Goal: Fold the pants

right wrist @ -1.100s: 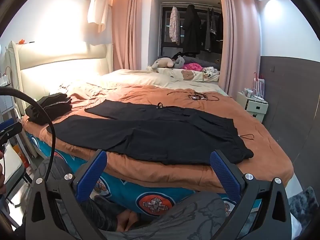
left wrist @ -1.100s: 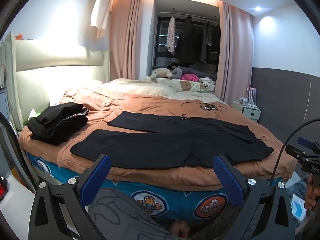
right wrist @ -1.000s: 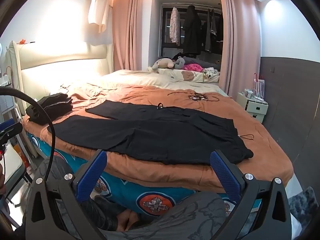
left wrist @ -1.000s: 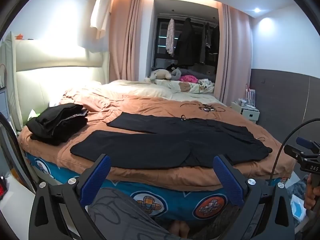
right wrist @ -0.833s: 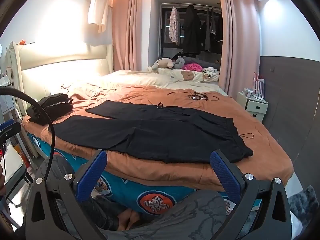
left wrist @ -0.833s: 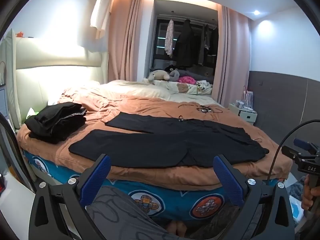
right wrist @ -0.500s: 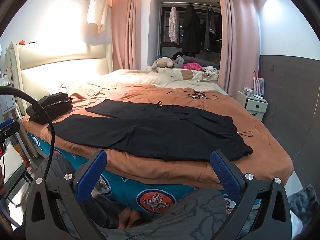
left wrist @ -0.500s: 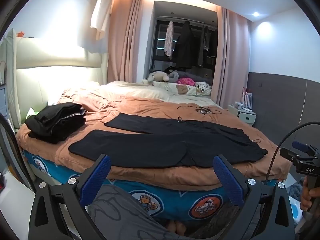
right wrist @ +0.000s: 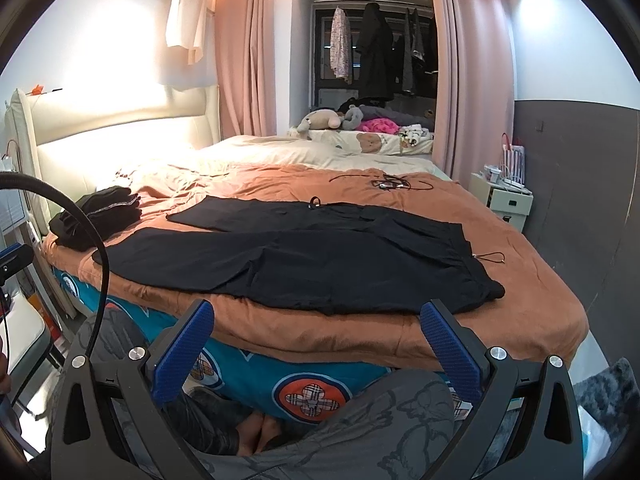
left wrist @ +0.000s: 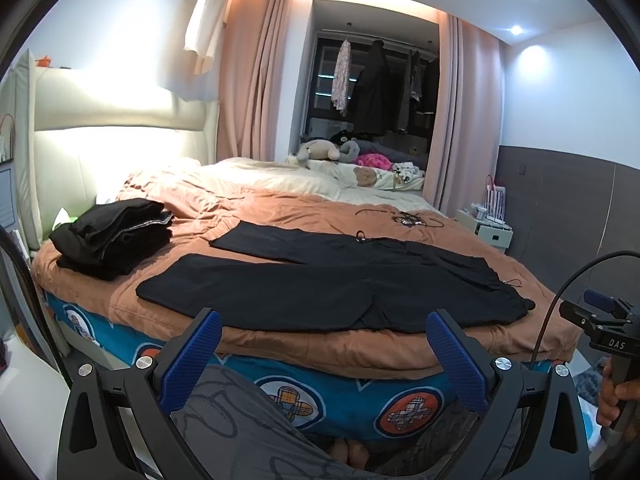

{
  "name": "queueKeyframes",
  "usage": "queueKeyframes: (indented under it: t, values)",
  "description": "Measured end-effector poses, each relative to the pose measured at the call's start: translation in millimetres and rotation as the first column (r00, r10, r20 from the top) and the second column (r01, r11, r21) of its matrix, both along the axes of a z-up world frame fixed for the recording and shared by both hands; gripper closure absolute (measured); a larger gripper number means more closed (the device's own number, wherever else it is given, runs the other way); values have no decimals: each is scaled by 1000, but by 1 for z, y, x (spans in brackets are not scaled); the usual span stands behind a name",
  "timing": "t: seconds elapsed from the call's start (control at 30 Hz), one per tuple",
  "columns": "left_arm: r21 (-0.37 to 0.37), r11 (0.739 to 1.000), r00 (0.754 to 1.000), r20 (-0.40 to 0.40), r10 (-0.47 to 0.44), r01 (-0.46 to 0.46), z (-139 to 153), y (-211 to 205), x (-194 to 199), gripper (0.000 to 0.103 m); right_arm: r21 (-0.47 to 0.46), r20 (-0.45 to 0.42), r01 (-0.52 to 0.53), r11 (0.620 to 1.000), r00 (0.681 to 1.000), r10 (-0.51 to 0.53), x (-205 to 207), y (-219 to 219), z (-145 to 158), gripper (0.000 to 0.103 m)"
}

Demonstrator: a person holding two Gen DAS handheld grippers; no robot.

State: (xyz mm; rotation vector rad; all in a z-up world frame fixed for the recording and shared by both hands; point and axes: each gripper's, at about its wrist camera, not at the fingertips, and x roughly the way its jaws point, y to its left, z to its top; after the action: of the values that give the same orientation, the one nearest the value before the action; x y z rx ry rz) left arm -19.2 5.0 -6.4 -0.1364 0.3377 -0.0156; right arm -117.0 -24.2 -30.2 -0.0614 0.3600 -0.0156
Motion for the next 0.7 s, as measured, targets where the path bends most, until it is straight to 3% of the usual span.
queueKeyframes:
  t: [0.7]
  values:
    - [-9,1000,1000,-10,3,-3,-2,5,0,0,12,-6,-1,1000,1000,1,2,-2,0,0]
